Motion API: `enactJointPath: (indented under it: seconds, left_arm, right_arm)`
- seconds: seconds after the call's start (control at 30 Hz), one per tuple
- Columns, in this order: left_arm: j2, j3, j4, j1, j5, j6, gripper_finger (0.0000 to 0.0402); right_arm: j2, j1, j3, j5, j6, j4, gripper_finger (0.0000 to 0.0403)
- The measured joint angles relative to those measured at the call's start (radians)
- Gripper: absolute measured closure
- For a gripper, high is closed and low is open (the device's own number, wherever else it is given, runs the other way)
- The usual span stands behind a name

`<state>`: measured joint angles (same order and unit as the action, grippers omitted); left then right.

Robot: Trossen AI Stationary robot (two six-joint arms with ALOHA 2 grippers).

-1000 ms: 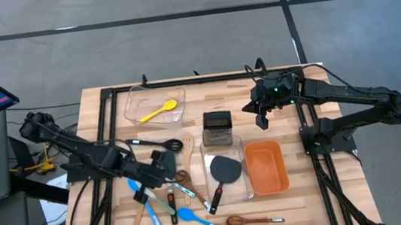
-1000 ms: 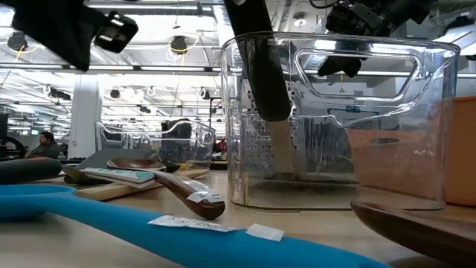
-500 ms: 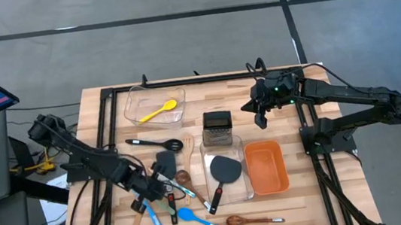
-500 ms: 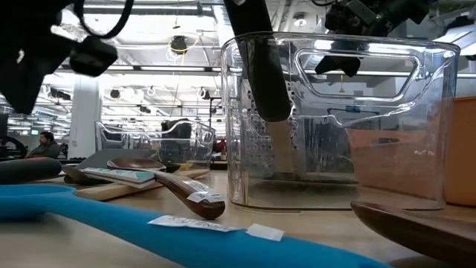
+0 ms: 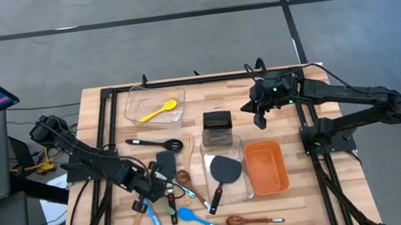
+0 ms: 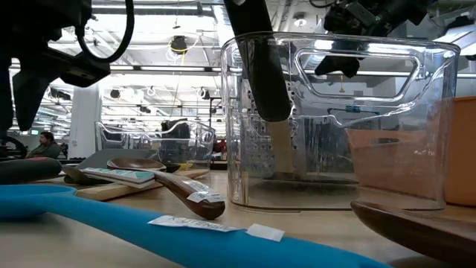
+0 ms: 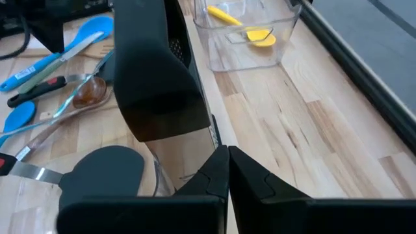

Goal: Pick & Place Kitchen Items
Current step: Put the green knife into the orange bin

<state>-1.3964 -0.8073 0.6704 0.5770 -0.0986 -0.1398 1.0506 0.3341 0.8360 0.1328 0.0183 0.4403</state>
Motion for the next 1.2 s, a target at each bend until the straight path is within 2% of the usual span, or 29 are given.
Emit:
enactJointPath:
  seconds: [0.2,0.37,0.63,0.77,1.2]
  left_arm:
    - [0.0,0.04,0.002,0.0,0.002,-0.002,0.0306]
    - [0.0,0.057,-0.001,0.0,0.059,-0.008,0.0271]
    - [0.0,0.056,-0.019,0.0,0.096,-0.008,0.0239]
    - [0.0,0.056,-0.026,0.0,0.096,-0.008,0.0235]
    - [-0.014,0.066,-0.086,0.002,0.107,-0.008,0.0242]
  right_arm:
    - [0.081,0.0,0.0,0.0,-0.002,0.0,0.0402]
    - [0.197,0.0,0.0,0.0,-0.002,-0.009,0.0402]
    - [0.305,-0.001,0.0,0.016,0.0,-0.058,0.0402]
    - [0.282,-0.001,0.0,0.031,0.001,-0.079,0.0402]
    - [0.086,-0.006,0.0,0.031,0.001,-0.083,0.0402]
